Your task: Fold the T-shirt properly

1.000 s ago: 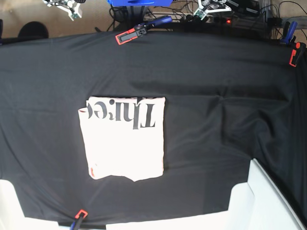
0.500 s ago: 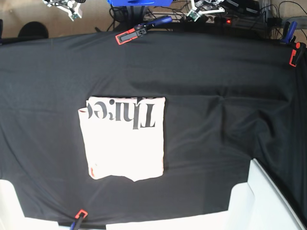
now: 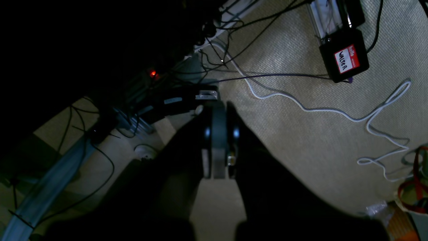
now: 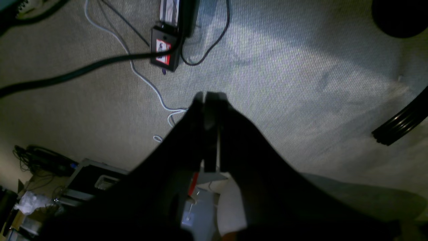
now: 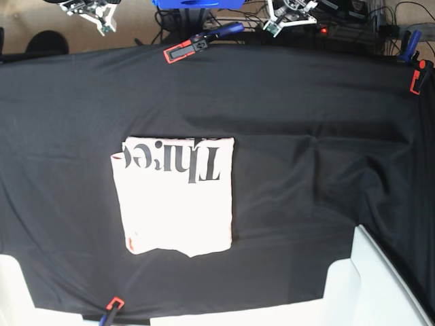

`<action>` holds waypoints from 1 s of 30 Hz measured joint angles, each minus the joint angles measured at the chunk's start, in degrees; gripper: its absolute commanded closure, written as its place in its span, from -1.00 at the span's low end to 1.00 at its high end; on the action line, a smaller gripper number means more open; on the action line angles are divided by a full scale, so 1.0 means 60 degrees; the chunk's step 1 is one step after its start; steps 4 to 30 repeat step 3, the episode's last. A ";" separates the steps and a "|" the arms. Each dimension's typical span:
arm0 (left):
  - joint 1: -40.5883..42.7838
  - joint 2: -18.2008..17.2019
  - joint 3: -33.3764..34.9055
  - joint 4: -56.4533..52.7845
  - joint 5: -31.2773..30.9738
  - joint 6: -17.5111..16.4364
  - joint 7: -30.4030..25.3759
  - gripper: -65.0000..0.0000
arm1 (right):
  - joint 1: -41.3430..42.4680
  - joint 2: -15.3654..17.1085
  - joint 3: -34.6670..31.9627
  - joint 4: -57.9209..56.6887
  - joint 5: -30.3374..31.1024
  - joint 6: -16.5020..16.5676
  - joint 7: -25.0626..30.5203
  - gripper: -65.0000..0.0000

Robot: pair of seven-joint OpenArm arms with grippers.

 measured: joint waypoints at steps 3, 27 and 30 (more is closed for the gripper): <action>0.0047 0.0004 0.0000 -0.0259 0.0000 -0.0004 0.0004 0.97 | -0.0025 0.0000 0.0000 0.0000 -0.0004 0.0000 -0.0007 1.00; 0.0047 0.0004 0.0000 -0.0259 0.0000 -0.0004 0.0004 0.97 | -0.0025 0.0000 0.0000 0.0000 -0.0004 0.0000 -0.0007 1.00; 0.0047 0.0004 0.0000 -0.0259 0.0000 -0.0004 0.0004 0.97 | -0.0025 0.0000 0.0000 0.0000 -0.0004 0.0000 -0.0007 1.00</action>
